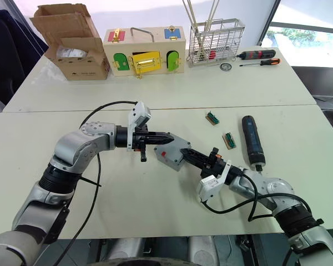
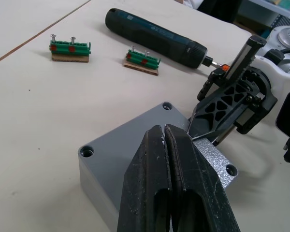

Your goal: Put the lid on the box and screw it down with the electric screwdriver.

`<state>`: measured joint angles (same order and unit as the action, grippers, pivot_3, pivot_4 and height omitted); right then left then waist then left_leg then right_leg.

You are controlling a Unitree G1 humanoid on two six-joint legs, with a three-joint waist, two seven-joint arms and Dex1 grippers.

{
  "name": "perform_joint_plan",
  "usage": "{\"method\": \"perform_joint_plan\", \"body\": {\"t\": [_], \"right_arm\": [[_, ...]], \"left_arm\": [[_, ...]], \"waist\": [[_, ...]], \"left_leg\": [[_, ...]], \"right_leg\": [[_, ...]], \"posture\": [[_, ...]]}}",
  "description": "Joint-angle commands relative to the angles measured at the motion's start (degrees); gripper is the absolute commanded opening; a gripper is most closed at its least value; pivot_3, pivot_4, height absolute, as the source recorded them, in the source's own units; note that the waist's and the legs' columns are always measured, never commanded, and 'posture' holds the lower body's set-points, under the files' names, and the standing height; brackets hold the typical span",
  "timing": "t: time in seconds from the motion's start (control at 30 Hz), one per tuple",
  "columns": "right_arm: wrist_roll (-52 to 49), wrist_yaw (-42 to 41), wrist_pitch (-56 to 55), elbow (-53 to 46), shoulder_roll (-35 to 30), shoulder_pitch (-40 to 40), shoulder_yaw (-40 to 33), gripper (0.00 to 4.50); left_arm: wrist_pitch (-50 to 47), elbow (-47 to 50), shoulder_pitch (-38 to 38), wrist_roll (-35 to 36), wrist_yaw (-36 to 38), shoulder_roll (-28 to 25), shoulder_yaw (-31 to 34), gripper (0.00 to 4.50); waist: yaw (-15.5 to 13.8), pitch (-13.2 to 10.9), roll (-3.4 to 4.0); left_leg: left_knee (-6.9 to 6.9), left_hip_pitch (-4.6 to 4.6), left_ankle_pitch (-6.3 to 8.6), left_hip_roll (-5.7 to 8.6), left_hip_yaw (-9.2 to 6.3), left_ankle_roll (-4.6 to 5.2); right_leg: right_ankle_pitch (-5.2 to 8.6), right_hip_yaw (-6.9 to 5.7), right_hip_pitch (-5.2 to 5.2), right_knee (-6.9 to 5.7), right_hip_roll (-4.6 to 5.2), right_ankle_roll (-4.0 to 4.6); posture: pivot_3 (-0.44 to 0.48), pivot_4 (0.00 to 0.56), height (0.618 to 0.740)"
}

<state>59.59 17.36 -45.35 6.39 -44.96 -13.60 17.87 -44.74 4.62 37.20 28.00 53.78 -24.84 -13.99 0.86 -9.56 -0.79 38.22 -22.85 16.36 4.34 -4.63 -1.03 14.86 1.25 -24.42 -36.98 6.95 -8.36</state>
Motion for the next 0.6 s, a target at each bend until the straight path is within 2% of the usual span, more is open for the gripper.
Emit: {"method": "perform_joint_plan", "body": {"t": [0.03, 0.57, 0.6], "right_arm": [[0.45, -0.80, -0.16, 1.12, -0.66, 0.26, 1.31, 0.10], [0.80, -0.15, -0.84, 1.44, -1.38, 1.63, 1.87, 0.10], [0.43, -0.34, -0.75, 1.65, -1.27, 1.66, 1.84, 1.16]], "left_arm": [[0.13, 1.76, -0.34, 0.13, 0.32, -0.16, 0.36, 0.02], [1.83, 2.48, -2.28, -4.74, 0.69, -0.70, -5.13, 0.02], [2.18, 2.29, -2.63, -5.83, 0.99, -1.18, -6.33, 0.00]], "waist": [[0.00, 0.00, 0.00], [-0.20, 0.01, 0.00], [-0.16, 0.04, -0.01]], "left_leg": [[0.00, 0.01, 0.00, 0.00, 0.00, 0.00], [-0.01, 0.09, 0.00, 0.01, 0.01, 0.00], [-0.01, 0.12, 0.00, 0.01, 0.01, 0.00]], "right_leg": [[0.00, 0.00, 0.00, 0.00, 0.00, 0.00], [0.00, 0.03, 0.11, 0.01, 0.00, 0.00], [0.00, 0.03, 0.13, 0.01, 0.00, 0.00]], "posture": [[0.000, 0.150, 0.730], [0.000, 0.150, 0.730], [0.000, 0.150, 0.730]]}}
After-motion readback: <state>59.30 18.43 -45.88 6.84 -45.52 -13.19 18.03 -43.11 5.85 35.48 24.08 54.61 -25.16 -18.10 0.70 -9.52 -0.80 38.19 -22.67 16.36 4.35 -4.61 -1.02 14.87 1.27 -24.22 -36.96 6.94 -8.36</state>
